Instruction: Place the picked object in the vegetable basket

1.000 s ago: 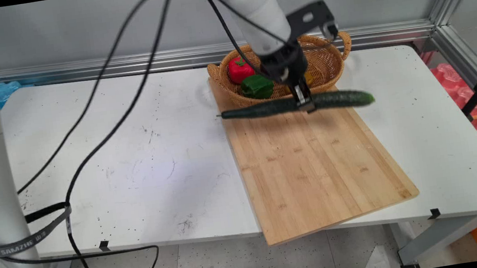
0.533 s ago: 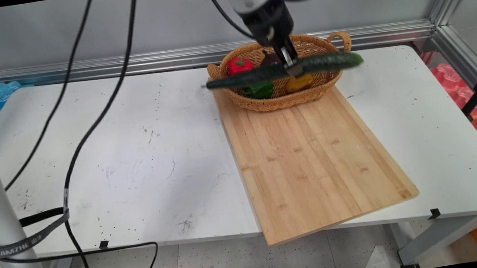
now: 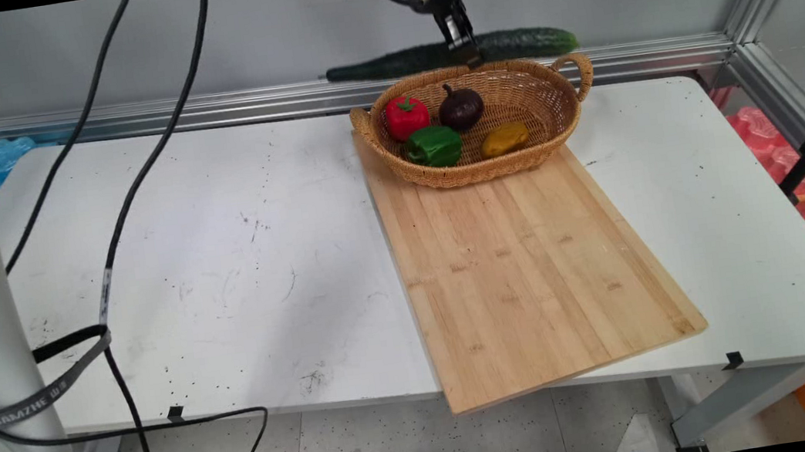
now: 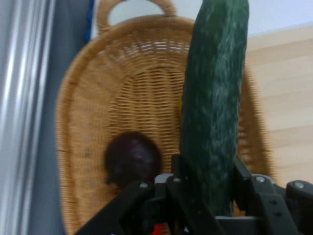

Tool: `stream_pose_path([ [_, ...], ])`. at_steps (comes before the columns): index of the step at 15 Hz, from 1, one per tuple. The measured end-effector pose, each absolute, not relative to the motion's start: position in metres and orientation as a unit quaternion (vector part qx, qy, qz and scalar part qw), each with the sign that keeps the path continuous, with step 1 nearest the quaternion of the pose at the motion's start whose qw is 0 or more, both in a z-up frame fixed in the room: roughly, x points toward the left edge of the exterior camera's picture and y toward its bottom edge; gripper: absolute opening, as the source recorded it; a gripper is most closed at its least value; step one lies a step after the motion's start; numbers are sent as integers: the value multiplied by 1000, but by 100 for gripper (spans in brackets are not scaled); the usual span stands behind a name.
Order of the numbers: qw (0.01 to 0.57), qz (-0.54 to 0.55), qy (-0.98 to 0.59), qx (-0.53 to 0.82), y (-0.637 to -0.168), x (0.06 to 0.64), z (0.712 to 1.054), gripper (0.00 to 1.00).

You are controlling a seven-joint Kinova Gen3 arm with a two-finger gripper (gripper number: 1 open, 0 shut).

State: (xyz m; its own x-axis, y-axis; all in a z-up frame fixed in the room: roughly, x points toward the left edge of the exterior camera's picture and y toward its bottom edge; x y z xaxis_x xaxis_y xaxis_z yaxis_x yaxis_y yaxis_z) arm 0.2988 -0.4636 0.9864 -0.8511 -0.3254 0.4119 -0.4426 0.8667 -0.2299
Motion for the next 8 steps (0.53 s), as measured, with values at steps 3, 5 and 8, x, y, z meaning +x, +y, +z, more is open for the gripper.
stream_pose_path([
  [3,172,174,-952,185,-492,306,983,0],
  [5,165,180,-954,174,-509,308,976,0],
  [8,154,184,-958,157,-532,307,961,0],
])
